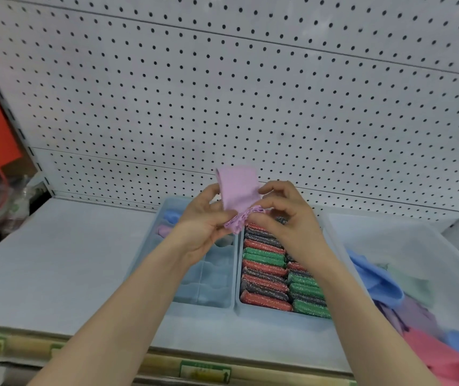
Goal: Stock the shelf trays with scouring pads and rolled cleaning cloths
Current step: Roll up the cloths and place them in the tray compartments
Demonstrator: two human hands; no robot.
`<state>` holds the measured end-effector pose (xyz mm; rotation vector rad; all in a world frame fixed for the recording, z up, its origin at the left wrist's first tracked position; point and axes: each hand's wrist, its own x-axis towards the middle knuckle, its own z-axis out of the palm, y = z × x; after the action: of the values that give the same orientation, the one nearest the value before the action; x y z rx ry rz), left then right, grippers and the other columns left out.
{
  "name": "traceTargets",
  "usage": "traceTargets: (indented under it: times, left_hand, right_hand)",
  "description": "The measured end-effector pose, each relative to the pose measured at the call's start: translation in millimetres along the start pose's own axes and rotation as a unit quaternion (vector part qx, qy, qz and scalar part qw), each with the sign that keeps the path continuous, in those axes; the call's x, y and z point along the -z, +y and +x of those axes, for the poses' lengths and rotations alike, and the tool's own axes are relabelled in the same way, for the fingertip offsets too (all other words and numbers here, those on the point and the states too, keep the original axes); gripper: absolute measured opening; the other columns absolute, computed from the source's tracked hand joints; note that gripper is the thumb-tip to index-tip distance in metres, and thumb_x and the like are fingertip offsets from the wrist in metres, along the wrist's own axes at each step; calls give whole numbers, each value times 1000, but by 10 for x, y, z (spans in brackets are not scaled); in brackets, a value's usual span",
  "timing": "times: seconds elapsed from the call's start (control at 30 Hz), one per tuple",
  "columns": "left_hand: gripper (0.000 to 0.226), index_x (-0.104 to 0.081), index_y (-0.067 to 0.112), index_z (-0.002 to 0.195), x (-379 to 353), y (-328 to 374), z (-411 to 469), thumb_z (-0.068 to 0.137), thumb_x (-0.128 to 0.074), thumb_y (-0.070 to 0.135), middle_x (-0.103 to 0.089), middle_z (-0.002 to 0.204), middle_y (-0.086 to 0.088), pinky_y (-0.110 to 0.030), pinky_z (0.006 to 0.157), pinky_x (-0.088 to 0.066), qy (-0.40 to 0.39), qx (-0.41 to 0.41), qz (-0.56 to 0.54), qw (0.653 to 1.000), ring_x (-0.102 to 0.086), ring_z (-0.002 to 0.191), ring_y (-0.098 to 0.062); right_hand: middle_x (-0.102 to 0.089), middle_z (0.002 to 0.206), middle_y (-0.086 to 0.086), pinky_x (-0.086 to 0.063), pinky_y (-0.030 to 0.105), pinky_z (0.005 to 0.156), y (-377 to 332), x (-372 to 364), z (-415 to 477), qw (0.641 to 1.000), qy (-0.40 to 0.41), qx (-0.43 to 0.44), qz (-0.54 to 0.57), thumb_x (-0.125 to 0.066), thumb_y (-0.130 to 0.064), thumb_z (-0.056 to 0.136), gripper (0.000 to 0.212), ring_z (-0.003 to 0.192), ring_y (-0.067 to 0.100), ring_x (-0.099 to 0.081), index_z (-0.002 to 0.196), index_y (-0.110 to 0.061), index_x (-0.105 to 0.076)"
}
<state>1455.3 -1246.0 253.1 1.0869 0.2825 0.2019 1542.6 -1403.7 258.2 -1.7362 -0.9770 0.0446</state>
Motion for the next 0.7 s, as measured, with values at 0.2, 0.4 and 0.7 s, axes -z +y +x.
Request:
traceTargets:
  times: [0.2, 0.4, 0.7]
  left_hand:
    - [29, -61, 1, 114, -47, -111, -70, 90, -53, -12, -72, 105, -16, -38, 91, -56, 21, -22, 60, 998, -68, 103, -27]
    - [25, -59, 0, 119, -42, -216, -118, 95, -53, 3, -69, 113, -18, -37, 91, -56, 19, -28, 47, 998, -66, 109, -31]
    - [41, -52, 14, 127, 41, -403, -152, 90, -63, 1, -70, 111, -7, -27, 72, -59, 96, -64, 113, 987, -70, 92, -15]
  right_hand:
    - [-70, 94, 3, -55, 33, 81, -3, -45, -31, 982, 60, -134, 117, -75, -17, 84, 7, 78, 11, -64, 83, -12, -70]
    - [-69, 81, 16, -54, 41, 80, 53, -120, -88, 967, 69, -175, 169, -74, -10, 83, 11, 75, 20, -63, 84, -6, -64]
    - [-66, 85, 4, -53, 31, 72, 151, -280, -180, 960, 63, -187, 196, -71, 2, 82, 20, 80, 15, -61, 90, -12, -59]
